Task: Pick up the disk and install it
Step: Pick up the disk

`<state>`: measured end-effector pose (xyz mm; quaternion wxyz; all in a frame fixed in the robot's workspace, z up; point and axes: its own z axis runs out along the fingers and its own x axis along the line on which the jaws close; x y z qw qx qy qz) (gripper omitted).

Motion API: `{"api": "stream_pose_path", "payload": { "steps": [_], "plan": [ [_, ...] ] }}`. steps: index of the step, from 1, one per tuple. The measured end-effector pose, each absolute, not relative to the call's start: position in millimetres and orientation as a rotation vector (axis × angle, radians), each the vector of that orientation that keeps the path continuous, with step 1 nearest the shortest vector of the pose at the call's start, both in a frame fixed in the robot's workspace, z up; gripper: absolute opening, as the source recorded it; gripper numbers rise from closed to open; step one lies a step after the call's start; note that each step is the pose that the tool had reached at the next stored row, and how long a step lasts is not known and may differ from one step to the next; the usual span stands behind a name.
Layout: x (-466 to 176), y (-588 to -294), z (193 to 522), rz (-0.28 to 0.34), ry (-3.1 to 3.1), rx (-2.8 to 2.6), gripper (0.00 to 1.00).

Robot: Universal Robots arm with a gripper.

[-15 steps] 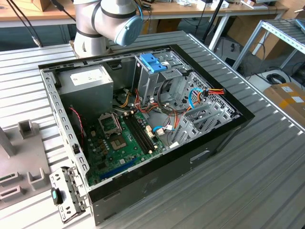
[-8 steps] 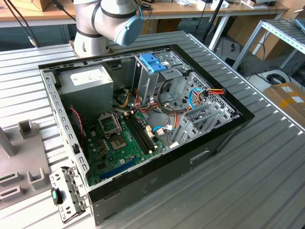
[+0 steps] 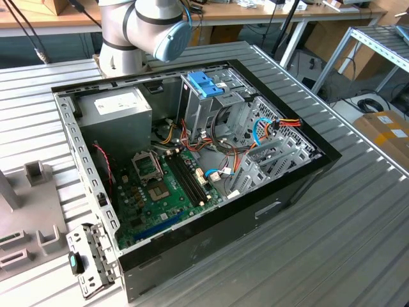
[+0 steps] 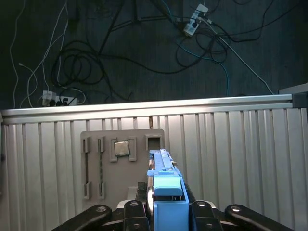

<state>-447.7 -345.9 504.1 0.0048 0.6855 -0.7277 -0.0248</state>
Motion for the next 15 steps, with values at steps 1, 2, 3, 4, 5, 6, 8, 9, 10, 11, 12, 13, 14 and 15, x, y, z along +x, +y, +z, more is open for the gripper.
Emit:
{"api": "stream_pose_path", "payload": {
  "steps": [1, 2, 3, 4, 5, 6, 8, 9, 10, 11, 12, 13, 14, 15],
  "plan": [
    [-447.7, -345.9, 504.7, -0.078, -2.279, 2.147, 0.37],
    [-447.7, -345.9, 506.1, -0.078, -2.279, 2.147, 0.37],
    [-447.7, -345.9, 506.9, -0.078, -2.279, 2.147, 0.37],
    [-447.7, -345.9, 507.6, -0.078, -2.279, 2.147, 0.37],
    [-447.7, -345.9, 508.3, -0.078, -2.279, 2.147, 0.37],
    [-447.7, -345.8, 509.0, -0.078, -2.279, 2.147, 0.37],
    [-447.7, -345.9, 510.8, -0.078, -2.279, 2.147, 0.37],
    [-447.7, -345.9, 511.5, -0.077, -2.279, 2.147, 0.37],
    [-447.7, -345.9, 512.3, -0.078, -2.279, 2.147, 0.37],
    [-447.7, -345.9, 513.0, -0.078, -2.279, 2.147, 0.37],
    [-447.7, -345.9, 513.8, -0.078, -2.279, 2.147, 0.37],
    [-447.7, -345.9, 514.5, -0.078, -2.279, 2.147, 0.37],
    [-447.7, -345.9, 516.2, -0.078, -2.279, 2.147, 0.37],
    [-447.7, -345.9, 517.3, -0.078, -2.279, 2.147, 0.37]
  ]
}}
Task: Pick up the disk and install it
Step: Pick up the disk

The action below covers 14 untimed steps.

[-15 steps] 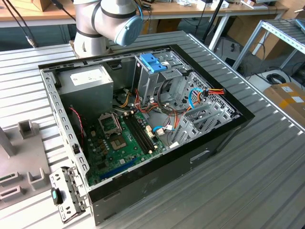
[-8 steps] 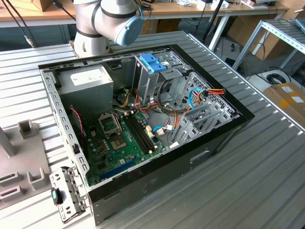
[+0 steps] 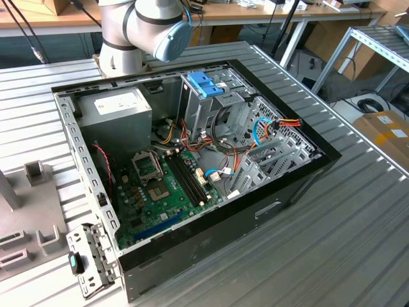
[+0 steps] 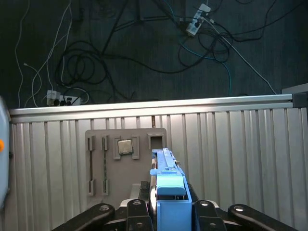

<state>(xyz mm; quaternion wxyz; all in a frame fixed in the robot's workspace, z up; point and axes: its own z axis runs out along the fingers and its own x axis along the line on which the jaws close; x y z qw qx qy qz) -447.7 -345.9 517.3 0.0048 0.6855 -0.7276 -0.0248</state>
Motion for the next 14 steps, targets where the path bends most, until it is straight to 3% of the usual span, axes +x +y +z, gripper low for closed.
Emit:
{"api": "stream_pose_path", "payload": {
  "steps": [14],
  "plan": [
    [-446.5, -349.6, 517.8, -0.078, -2.279, 2.147, 0.37]
  ]
}}
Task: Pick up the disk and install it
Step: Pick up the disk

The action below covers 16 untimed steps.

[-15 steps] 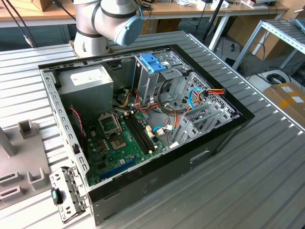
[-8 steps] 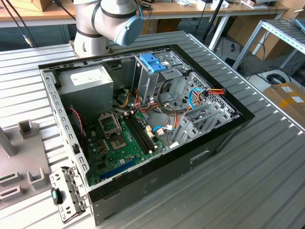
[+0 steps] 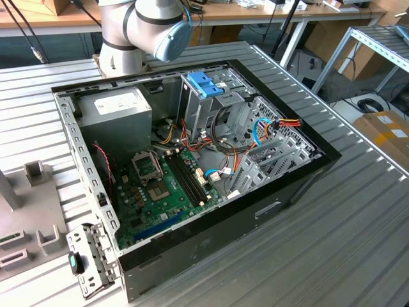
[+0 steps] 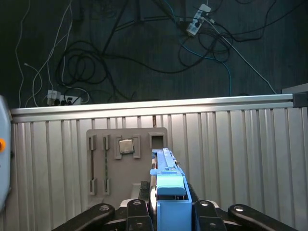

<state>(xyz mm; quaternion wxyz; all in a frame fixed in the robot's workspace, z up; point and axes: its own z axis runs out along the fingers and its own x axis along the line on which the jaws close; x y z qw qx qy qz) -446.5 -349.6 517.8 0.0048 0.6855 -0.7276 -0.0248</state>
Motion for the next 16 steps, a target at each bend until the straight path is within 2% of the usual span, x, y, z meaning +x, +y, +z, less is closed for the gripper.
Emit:
{"api": "stream_pose_path", "payload": {
  "steps": [16],
  "plan": [
    [-446.5, -361.9, 517.7, -0.077, -2.279, 2.147, 0.37]
  ]
}}
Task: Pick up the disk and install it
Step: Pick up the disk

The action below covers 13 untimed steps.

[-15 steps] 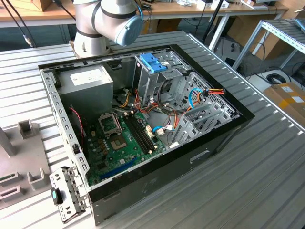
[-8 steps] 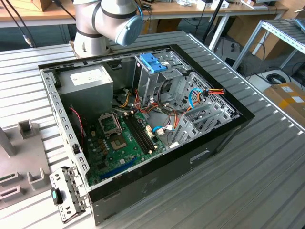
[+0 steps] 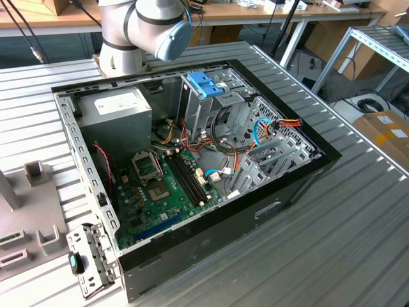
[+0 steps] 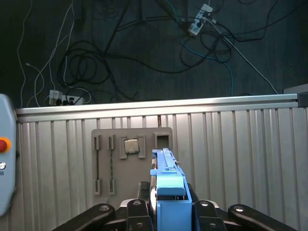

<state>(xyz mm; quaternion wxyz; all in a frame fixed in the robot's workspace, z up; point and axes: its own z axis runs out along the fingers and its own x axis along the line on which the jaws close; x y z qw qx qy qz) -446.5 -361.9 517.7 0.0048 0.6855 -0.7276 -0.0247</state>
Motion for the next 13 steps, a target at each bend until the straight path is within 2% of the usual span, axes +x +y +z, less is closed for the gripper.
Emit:
{"api": "stream_pose_path", "payload": {
  "steps": [13],
  "plan": [
    [-446.5, -367.7, 517.8, -0.078, -2.279, 2.147, 0.37]
  ]
}}
